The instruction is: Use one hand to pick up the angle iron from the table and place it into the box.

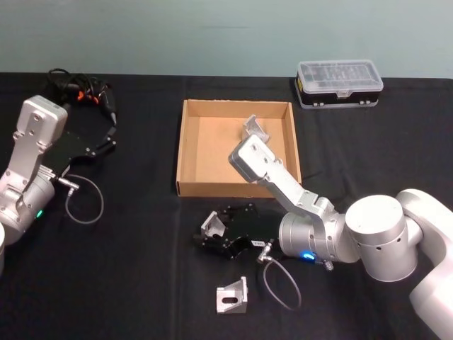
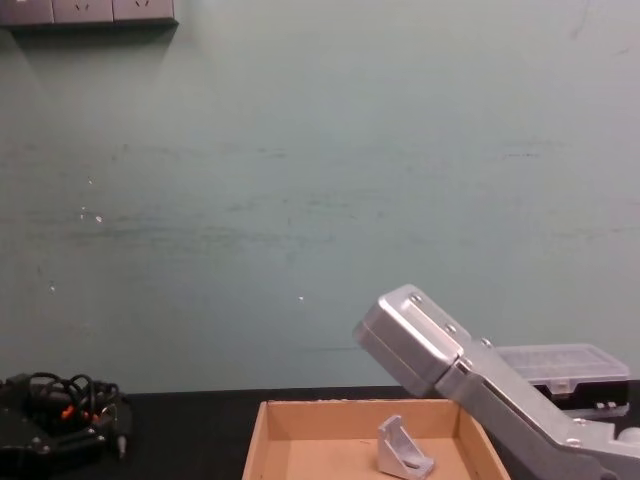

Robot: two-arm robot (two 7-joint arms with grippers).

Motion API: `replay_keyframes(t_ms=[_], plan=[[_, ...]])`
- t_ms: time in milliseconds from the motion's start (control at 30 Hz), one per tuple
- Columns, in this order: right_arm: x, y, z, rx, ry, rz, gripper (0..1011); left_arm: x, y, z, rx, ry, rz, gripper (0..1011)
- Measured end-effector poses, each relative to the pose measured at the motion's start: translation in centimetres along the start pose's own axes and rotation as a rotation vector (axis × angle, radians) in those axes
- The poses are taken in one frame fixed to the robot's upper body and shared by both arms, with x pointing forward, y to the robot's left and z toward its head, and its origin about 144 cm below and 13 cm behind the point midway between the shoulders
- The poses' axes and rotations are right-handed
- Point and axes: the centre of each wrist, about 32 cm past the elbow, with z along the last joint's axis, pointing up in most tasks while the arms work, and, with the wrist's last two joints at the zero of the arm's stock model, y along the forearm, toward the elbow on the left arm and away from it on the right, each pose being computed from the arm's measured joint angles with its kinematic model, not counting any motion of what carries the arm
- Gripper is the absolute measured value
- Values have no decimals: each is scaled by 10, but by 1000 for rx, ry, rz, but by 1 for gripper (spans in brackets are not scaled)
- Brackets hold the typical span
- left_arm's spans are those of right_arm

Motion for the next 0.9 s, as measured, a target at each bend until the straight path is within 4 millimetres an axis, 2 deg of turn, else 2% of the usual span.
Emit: replay_keyframes(t_ms=[167,567,900], plan=[[-1,0,-1,-4,1,-1,453,0,0,0,0,0,0,1000],[-2,-6,4,13,-9,-13,450,0,0,0,0,0,0,1000],[-6,-27,42,138,-81,-42,450,0,0,0,0,0,0,1000]])
